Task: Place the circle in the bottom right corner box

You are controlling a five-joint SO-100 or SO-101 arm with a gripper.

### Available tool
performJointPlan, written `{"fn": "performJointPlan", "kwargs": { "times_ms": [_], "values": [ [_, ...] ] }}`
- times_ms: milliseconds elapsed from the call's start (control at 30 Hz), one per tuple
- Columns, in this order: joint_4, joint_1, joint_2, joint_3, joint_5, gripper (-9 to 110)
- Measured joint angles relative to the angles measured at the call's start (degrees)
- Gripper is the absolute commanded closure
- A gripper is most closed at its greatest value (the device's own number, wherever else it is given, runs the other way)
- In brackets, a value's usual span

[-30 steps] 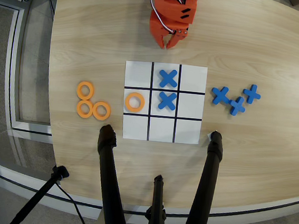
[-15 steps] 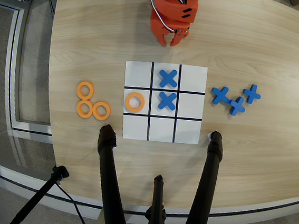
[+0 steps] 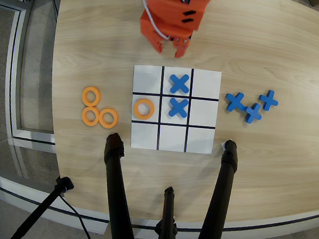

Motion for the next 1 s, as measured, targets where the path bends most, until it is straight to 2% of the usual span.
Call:
{"fn": "performJointPlan", "kwargs": {
  "times_ms": [433,733,1000],
  "values": [
    [-17.1,10.2,-46.0,-30.7,4.3,88],
    [-22.9,12.5,-65.6,-44.5,4.3,88],
    [-24.3,13.5,-75.7,-52.5,4.7,85]
  ]
}}
